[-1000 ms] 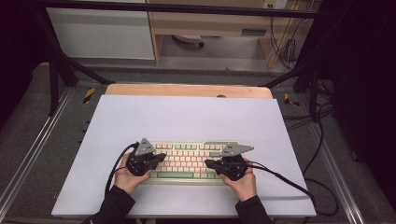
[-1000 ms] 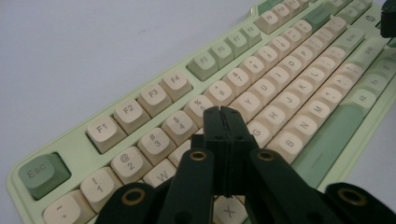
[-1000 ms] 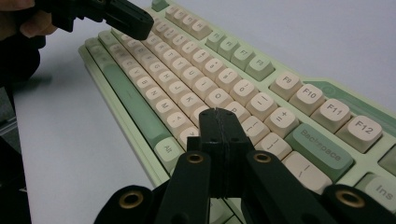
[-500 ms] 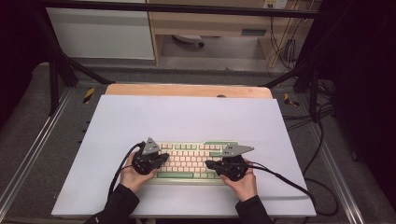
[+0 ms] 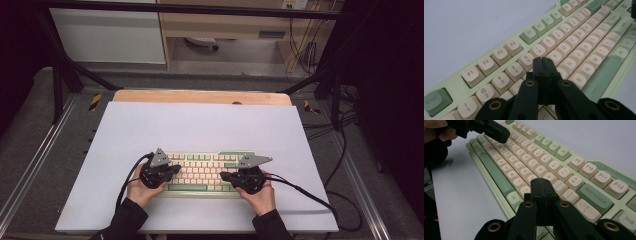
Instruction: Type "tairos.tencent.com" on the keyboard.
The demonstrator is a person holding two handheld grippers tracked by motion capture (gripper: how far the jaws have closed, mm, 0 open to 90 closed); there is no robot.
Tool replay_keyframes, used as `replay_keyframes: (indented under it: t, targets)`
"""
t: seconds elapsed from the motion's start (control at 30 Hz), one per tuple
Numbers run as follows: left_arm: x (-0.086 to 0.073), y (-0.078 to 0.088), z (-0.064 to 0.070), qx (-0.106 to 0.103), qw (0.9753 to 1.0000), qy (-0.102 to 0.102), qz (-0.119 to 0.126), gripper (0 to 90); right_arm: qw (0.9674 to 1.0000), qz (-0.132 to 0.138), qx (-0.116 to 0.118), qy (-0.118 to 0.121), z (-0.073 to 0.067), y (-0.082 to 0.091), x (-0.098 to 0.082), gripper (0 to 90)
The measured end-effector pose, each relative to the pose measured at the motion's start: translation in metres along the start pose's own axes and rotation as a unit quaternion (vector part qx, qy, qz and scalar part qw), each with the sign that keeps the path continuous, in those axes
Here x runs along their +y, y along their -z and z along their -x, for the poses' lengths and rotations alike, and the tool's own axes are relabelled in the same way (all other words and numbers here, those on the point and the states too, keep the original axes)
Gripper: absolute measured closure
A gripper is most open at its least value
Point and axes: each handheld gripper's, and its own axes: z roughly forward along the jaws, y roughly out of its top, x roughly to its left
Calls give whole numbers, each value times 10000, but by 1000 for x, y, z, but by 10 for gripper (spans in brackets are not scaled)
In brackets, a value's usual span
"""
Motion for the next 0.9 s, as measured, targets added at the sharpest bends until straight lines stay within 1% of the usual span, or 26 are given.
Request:
replay_keyframes:
  t: [0.17,0.5,0.63,0.9]
  targets:
    - [-3,9,-2,-38,10000,18,63,900,10000,13,-3,-10,0,1,1,900]
    - [-13,24,-8,23,10000,43,69,899,10000,55,-11,-67,1,0,2,900]
    - [-18,30,-11,37,9999,90,82,899,9999,79,4,-121,1,0,4,900]
    - [-25,38,-15,46,9998,171,120,899,9999,84,-22,-133,1,-7,11,900]
